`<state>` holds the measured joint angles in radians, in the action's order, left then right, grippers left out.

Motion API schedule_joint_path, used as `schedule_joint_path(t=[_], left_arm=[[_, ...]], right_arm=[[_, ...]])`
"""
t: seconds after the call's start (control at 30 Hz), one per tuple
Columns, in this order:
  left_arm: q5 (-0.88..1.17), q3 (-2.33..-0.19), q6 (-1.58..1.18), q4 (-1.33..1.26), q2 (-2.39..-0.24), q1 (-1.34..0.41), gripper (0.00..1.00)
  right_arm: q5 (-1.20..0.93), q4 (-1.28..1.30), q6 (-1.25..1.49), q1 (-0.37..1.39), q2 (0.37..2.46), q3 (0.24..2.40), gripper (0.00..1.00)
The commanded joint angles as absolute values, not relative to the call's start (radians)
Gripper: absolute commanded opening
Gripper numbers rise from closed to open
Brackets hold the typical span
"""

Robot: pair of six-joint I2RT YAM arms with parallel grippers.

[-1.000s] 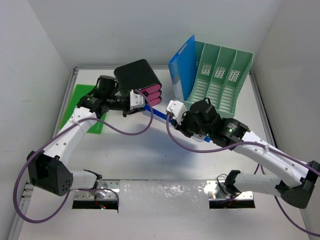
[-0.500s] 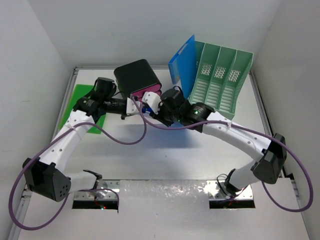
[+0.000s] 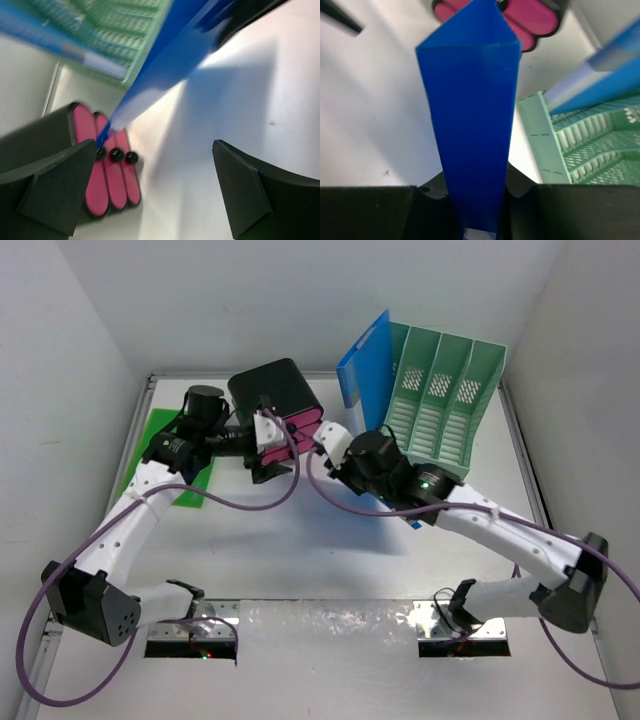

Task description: Organize the desk

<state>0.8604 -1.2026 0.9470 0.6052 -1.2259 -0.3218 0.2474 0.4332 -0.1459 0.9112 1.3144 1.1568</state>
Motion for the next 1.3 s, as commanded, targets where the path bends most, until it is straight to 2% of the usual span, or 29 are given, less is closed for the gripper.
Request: schedule_joint_path(t=[0.0,0.1,0.27,0.4,0.6,0.67,0.73,1.03,1.27], left_arm=[[0.636,-1.284,0.666,0.460,-1.181,-0.328,0.99],[0.484,-1.328,0.554,0.462,-1.180,-0.328,1.00],[0.396,-1.335,0.511,0.488,-1.172,-0.328,0.99],[0.306,-1.315,0.509,0.479,-1.161,-0.328,1.00],[0.268,-1.286,0.477,0.442,-1.158,-0.328,1.00],[0.294,-1.278,0.451,0.416,-1.164,-0.328,1.00],[0.328,-1.282,0.433,0.407,-1.180,-0.328,1.00],[0.348,-1.285,0.422,0.413,-1.230,-0.328,1.00],[0.331,-1.255,0.449,0.388,-1.230,-0.328,1.00]], right_arm=[[0.337,0.428,-0.080,0.913,1.192,1.199,0.00],[0.357,0.474,-0.075,0.913,1.172,1.265,0.00],[0.413,0.512,-0.069,0.913,1.138,1.367,0.00],[0.591,0.463,-0.083,0.913,1.103,1.404,0.00],[0.750,0.159,-0.185,0.913,1.046,1.326,0.00],[0.853,-0.047,-0.282,0.907,1.051,1.287,0.00],[0.864,-0.180,-0.310,0.881,1.074,1.258,0.00],[0.902,-0.457,-0.252,0.730,1.218,1.266,0.00],[0.807,-0.433,-0.057,0.589,1.324,1.287,0.00]])
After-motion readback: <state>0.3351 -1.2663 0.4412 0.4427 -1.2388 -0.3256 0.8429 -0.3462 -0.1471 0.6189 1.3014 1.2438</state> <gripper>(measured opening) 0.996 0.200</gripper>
